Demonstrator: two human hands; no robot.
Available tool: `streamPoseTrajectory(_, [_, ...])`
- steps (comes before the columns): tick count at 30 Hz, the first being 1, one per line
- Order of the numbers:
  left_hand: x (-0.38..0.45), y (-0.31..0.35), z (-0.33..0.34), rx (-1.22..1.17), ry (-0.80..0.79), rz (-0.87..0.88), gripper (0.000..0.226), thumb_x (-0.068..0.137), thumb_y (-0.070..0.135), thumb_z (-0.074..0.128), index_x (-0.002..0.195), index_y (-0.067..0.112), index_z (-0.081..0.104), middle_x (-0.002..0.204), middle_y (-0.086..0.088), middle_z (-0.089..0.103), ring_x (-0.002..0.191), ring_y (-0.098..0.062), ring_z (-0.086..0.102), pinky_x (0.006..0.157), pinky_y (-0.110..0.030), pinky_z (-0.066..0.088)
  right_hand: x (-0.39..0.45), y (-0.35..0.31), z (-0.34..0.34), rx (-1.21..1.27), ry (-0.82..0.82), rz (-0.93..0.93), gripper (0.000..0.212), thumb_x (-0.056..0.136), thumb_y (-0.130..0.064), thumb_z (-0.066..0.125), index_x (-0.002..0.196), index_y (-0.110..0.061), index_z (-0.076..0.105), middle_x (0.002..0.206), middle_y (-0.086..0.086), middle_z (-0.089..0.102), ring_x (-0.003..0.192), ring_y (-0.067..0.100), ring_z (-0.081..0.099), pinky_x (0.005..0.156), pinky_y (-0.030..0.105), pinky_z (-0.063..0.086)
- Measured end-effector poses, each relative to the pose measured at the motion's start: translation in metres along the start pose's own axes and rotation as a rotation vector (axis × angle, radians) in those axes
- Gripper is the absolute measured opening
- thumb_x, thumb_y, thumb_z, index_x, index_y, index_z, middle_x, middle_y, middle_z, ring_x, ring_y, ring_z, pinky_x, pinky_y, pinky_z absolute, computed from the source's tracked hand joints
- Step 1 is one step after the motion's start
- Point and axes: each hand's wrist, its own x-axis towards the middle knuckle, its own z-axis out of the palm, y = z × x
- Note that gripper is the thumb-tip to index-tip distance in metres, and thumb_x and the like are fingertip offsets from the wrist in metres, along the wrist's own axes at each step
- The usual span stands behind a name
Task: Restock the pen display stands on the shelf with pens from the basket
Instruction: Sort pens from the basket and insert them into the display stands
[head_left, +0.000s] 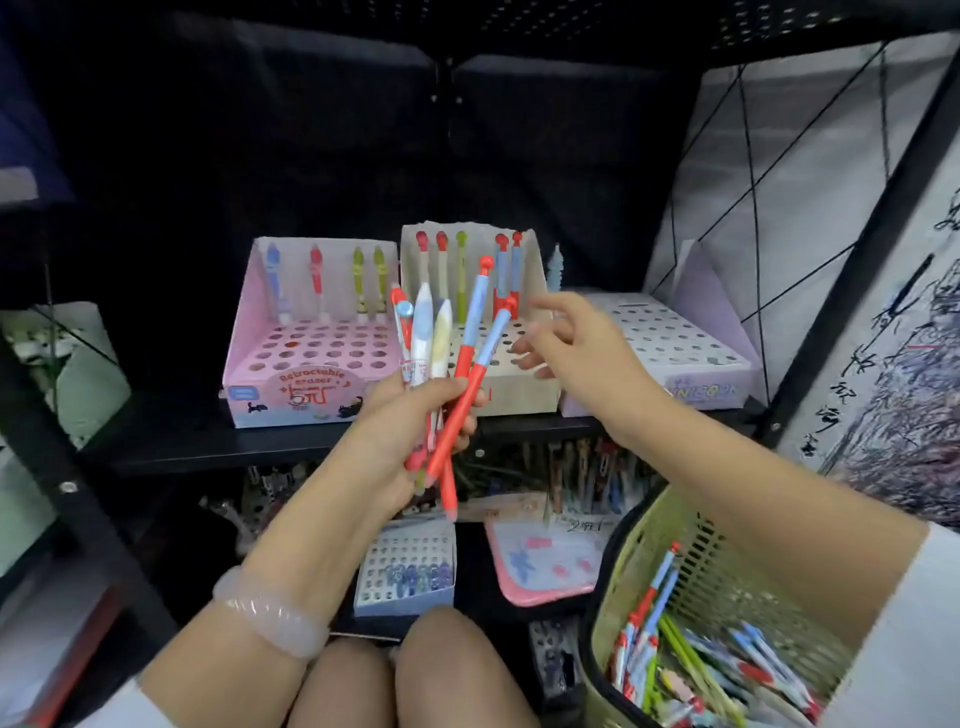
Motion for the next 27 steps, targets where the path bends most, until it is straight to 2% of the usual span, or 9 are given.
streamPoseTrajectory(1, [0.002, 0.002, -0.002, 0.003, 0.022, 0.004, 0.008, 0.090, 0.001, 0.051, 0.087, 0.002, 0.059, 0.060, -0.007, 0.067, 0.041, -0.011, 0.054, 0.039, -0.018, 0.044, 0.001, 0.001, 0.009, 0.147, -0.031, 0.123, 0.029, 0.097, -0.024, 0.047, 0.122, -0.010, 0.054, 0.085, 0.002, 0.065, 0.074, 0.013, 0.063, 0.068, 0.023, 0.053])
streamPoseTrajectory(3, [0.005, 0.003, -0.005, 0.041, 0.046, 0.015, 0.008, 0.090, 0.001, 0.052, 0.087, 0.002, 0.060, 0.060, -0.007, 0.068, 0.041, -0.011, 0.054, 0.039, -0.018, 0.045, 0.003, 0.001, 0.021, 0.349, -0.111, 0.214, 0.029, 0.098, -0.032, 0.046, 0.102, -0.009, 0.063, 0.072, 0.002, 0.063, 0.064, 0.012, 0.061, 0.060, 0.021, 0.053])
streamPoseTrajectory(5, [0.008, 0.002, -0.009, 0.084, 0.059, 0.033, 0.009, 0.090, 0.002, 0.053, 0.088, 0.004, 0.061, 0.062, -0.006, 0.069, 0.042, -0.011, 0.056, 0.042, -0.018, 0.047, 0.006, -0.001, 0.029, 0.431, -0.180, 0.175, 0.027, 0.098, -0.028, 0.047, 0.085, -0.011, 0.064, 0.070, 0.003, 0.062, 0.060, 0.010, 0.058, 0.058, 0.019, 0.052])
streamPoseTrajectory(8, [0.013, 0.001, -0.012, 0.125, 0.062, 0.060, 0.010, 0.090, 0.004, 0.053, 0.090, 0.008, 0.062, 0.063, -0.005, 0.070, 0.045, -0.012, 0.060, 0.044, -0.021, 0.049, 0.015, 0.000, 0.033, 0.440, -0.177, 0.155, 0.026, 0.098, -0.022, 0.047, 0.079, -0.011, 0.060, 0.071, 0.004, 0.061, 0.059, 0.009, 0.056, 0.056, 0.018, 0.050])
streamPoseTrajectory(14, [0.033, 0.012, -0.016, 0.082, 0.126, 0.064, 0.006, 0.092, 0.004, 0.050, 0.092, 0.008, 0.055, 0.058, -0.007, 0.068, 0.041, -0.013, 0.057, 0.039, -0.020, 0.045, 0.077, -0.003, -0.009, 0.233, 0.313, -0.010, 0.025, 0.099, -0.023, 0.042, 0.078, -0.015, 0.054, 0.068, 0.001, 0.062, 0.047, 0.001, 0.058, 0.048, 0.014, 0.046])
streamPoseTrajectory(17, [0.043, 0.016, -0.017, 0.056, 0.129, 0.055, 0.005, 0.093, 0.006, 0.050, 0.095, 0.008, 0.055, 0.057, -0.008, 0.067, 0.040, -0.014, 0.056, 0.038, -0.020, 0.044, 0.112, 0.006, -0.030, -0.063, 0.468, -0.095, 0.017, 0.098, -0.025, 0.044, 0.085, -0.015, 0.050, 0.078, 0.004, 0.066, 0.059, 0.005, 0.062, 0.055, 0.018, 0.049])
streamPoseTrajectory(20, [0.050, 0.017, -0.017, 0.064, 0.127, 0.055, 0.007, 0.093, 0.006, 0.051, 0.098, 0.006, 0.055, 0.058, -0.008, 0.067, 0.042, -0.015, 0.058, 0.039, -0.021, 0.045, 0.131, 0.021, -0.031, -0.296, 0.418, -0.133, 0.015, 0.097, -0.025, 0.048, 0.091, -0.011, 0.049, 0.081, 0.008, 0.064, 0.069, 0.018, 0.062, 0.062, 0.027, 0.050])
streamPoseTrajectory(23, [0.052, 0.016, -0.017, 0.070, 0.123, 0.054, 0.007, 0.092, 0.006, 0.051, 0.098, 0.006, 0.055, 0.060, -0.009, 0.068, 0.044, -0.015, 0.059, 0.040, -0.022, 0.046, 0.137, 0.028, -0.023, -0.431, 0.347, -0.195, 0.015, 0.096, -0.025, 0.048, 0.088, -0.012, 0.047, 0.063, -0.002, 0.052, 0.052, 0.011, 0.049, 0.048, 0.021, 0.040])
streamPoseTrajectory(27, [0.054, 0.015, -0.017, 0.065, 0.136, 0.048, 0.008, 0.092, 0.006, 0.052, 0.099, 0.007, 0.055, 0.063, -0.010, 0.068, 0.045, -0.016, 0.059, 0.040, -0.022, 0.047, 0.141, 0.025, -0.016, -0.528, 0.266, -0.236, 0.015, 0.095, -0.022, 0.050, 0.084, -0.013, 0.048, 0.062, -0.002, 0.049, 0.050, 0.012, 0.047, 0.046, 0.023, 0.038])
